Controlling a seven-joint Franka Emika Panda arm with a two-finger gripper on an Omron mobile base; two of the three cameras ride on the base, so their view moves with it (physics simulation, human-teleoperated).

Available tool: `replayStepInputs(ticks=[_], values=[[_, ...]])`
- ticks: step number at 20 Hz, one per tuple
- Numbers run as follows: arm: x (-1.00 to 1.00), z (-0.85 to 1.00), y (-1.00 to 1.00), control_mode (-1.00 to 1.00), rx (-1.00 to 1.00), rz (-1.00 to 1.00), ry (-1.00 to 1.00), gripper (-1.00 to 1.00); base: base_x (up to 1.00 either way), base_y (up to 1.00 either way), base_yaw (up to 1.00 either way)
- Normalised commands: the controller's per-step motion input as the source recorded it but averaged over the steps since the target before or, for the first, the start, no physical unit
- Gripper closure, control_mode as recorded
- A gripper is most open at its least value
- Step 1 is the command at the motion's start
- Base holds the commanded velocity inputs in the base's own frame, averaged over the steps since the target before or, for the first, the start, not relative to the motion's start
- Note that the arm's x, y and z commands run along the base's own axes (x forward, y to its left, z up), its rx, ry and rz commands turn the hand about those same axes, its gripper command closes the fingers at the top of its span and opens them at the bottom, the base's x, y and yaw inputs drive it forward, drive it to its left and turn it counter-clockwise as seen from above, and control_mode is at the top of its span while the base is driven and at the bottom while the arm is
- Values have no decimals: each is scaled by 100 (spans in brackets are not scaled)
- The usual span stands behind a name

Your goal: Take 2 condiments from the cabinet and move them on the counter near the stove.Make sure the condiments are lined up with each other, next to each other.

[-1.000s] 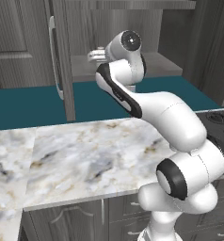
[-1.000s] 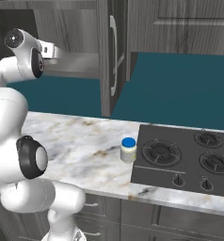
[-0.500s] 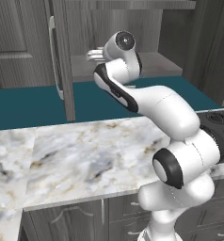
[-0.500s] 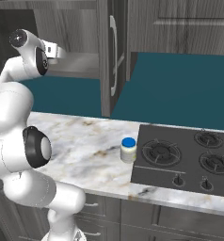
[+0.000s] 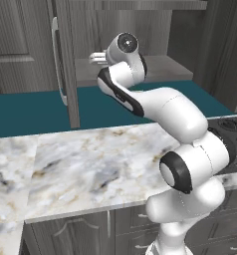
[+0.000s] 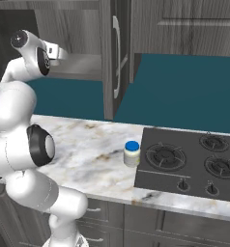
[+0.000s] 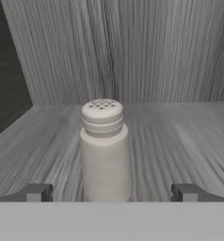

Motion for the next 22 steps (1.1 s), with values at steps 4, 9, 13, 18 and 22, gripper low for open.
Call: replayStepInputs(ticks=[4, 9, 13, 18, 22], values=[[20, -1, 1, -100, 0, -2, 2, -100, 0, 0, 0], [18, -10, 6, -100, 0, -2, 2, -100, 0, 0, 0], [12, -11, 10, -100, 0, -2, 1, -100, 0, 0, 0], [7, -8, 3, -100, 0, 0, 0, -100, 0, 0, 0], [18, -17, 6, -100, 0, 0, 1, -100, 0, 0, 0]])
